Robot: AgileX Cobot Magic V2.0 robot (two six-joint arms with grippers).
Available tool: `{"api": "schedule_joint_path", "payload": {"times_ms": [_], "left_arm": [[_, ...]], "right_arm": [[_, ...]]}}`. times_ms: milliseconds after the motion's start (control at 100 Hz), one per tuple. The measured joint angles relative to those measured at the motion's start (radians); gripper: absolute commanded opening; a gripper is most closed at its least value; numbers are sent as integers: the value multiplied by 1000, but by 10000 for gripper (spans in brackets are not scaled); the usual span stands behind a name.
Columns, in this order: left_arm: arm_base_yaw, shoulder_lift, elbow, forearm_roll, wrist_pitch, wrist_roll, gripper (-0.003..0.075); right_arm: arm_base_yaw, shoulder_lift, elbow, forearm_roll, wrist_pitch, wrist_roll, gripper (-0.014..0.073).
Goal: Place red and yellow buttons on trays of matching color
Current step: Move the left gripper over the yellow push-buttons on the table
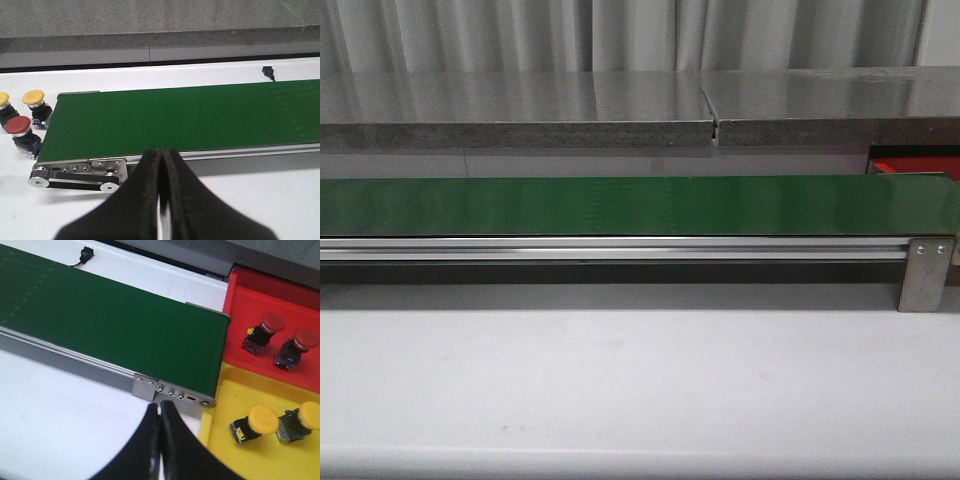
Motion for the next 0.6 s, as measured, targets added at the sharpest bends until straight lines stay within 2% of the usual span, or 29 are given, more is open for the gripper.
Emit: {"api": "schedule_joint_path", "payload": {"times_ms": [270, 340, 440, 560, 600], "left_arm": [[0, 0, 0, 0, 0, 0, -18], [0, 0, 0, 0, 0, 0, 19], [0, 0, 1, 0, 8, 0, 184], [0, 0, 4, 0, 39, 0, 491], [0, 0, 4, 2, 45, 0, 565]], "right_arm": [[0, 0, 0, 0, 0, 0, -118], [0, 0, 0, 0, 0, 0, -118], [0, 0, 0, 0, 0, 0, -118], [0, 0, 0, 0, 0, 0, -118], [0, 0, 0, 0, 0, 0, -118]]}}
